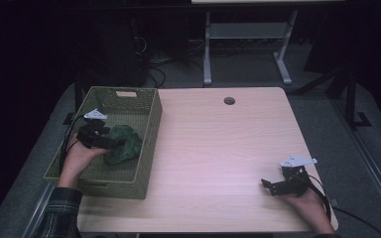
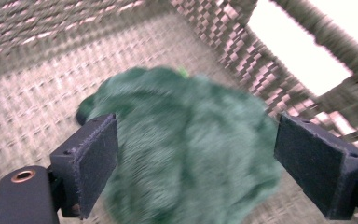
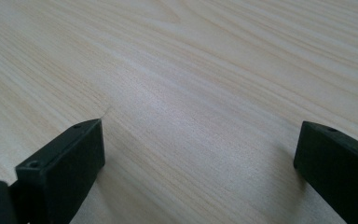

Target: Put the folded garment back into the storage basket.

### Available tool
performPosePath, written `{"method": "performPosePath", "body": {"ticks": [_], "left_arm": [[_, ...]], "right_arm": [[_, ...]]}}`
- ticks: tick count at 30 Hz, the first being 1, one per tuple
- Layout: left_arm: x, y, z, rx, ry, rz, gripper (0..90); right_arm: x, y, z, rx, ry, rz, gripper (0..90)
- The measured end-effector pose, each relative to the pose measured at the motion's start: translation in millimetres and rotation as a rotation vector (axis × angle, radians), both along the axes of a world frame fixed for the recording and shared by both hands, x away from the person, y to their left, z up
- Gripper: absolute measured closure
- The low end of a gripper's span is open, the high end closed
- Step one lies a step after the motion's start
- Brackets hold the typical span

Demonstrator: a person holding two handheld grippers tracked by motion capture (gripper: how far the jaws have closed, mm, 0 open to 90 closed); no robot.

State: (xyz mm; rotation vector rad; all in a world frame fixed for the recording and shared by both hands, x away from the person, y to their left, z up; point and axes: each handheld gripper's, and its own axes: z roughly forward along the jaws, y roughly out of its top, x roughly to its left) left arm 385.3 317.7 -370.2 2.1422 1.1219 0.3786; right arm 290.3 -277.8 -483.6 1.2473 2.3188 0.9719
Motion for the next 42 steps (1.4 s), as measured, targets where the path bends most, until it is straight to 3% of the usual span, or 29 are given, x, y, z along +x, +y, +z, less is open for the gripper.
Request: {"method": "performPosePath", "body": {"ticks": [3,7,11,20,37,42], "left_arm": [[-3.6,-9.7,7.1,-0.029,-0.019,-0.01,13.5],[-7.2,-24.6,17.6,-0.028,-0.044,-0.031,13.5],[-9.6,-40.8,25.9,-0.066,-0.05,-0.042,13.7],[-18.4,-78.5,36.8,-0.079,-0.071,-0.101,13.7],[-30.8,-153.9,18.8,-0.113,-0.063,-0.202,13.8],[-35.5,-174.5,9.4,-0.091,-0.057,-0.238,13.8]], "right_arm": [[0.0,0.0,0.0,0.0,0.0,0.0,1.5],[0.0,0.0,0.0,0.0,0.0,0.0,1.5],[0.0,0.0,0.0,0.0,0.0,0.0,1.5],[0.0,0.0,0.0,0.001,0.0,0.0,1.5],[0.0,0.1,0.0,0.002,0.0,-0.001,1.5],[0.0,0.1,0.0,0.002,0.0,-0.001,1.5]]}}
